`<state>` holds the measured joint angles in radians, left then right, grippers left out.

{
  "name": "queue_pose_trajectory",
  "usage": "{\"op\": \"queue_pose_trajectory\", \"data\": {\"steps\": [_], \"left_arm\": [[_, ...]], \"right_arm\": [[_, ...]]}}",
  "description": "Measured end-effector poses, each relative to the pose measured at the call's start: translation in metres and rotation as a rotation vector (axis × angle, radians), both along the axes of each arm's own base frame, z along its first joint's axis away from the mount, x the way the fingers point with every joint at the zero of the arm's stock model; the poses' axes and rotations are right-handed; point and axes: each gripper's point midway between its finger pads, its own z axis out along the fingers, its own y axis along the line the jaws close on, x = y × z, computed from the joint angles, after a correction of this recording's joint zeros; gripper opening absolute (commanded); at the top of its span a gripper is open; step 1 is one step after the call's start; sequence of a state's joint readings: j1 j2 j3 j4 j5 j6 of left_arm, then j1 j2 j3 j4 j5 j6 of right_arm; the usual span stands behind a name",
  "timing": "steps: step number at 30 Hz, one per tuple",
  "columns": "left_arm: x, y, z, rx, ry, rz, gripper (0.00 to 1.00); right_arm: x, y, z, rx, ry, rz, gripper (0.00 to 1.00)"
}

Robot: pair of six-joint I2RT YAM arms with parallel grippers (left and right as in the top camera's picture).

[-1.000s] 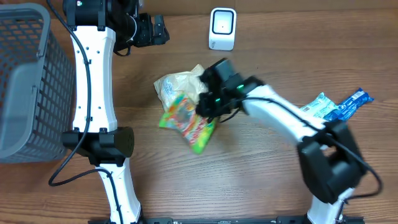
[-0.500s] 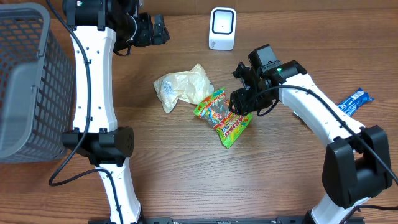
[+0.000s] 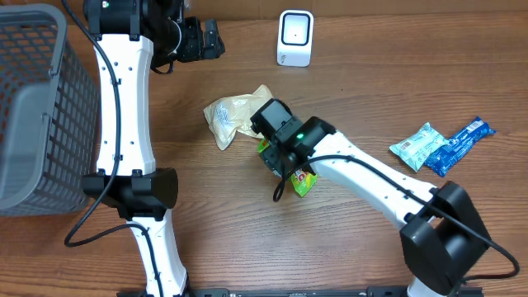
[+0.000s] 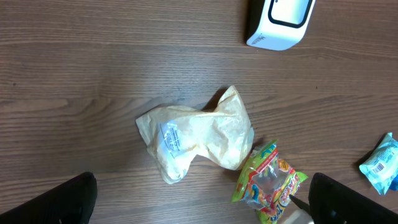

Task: Scan the item barcode
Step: 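Reach the right gripper to the green gummy candy bag and grasp, then lift the candy bag and carry it to the right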

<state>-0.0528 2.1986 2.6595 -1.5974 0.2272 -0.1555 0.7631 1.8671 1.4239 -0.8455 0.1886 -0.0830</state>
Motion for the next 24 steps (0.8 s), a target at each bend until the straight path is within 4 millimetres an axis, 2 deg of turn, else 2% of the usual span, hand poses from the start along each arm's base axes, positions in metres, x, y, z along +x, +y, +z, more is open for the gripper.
{"op": "queue_pose_trajectory", "data": {"steps": [4,7,9,11,13,15,17,21,24], "left_arm": [[0.000,0.000,0.000,0.000,0.000,0.000,1.00],[0.000,0.000,0.000,0.000,0.000,0.000,1.00],[0.000,0.000,0.000,0.000,0.000,0.000,1.00],[0.000,0.000,0.000,0.000,0.000,0.000,1.00],[0.000,0.000,0.000,0.000,0.000,0.000,1.00],[0.000,0.000,0.000,0.000,0.000,0.000,1.00],[0.000,0.000,0.000,0.000,0.000,0.000,1.00],[0.000,0.000,0.000,0.000,0.000,0.000,1.00],[0.000,0.000,0.000,0.000,0.000,0.000,1.00]], "right_arm": [[0.006,-0.005,-0.019,-0.064,-0.007,-0.012,0.76],[0.007,-0.010,-0.054,-0.135,0.030,-0.018,0.76],[0.005,-0.012,-0.069,-0.167,0.049,-0.016,0.72],[0.004,-0.012,-0.073,-0.189,0.045,-0.010,0.56],[0.005,-0.013,-0.075,-0.202,0.035,-0.011,0.32],[0.007,-0.014,-0.074,-0.208,0.025,-0.010,0.15],[0.011,-0.015,-0.072,-0.211,0.009,-0.027,0.04],[0.009,-0.017,-0.067,-0.223,0.021,-0.033,0.04],[-0.011,-0.019,-0.066,-0.225,0.134,-0.009,0.04]]}}
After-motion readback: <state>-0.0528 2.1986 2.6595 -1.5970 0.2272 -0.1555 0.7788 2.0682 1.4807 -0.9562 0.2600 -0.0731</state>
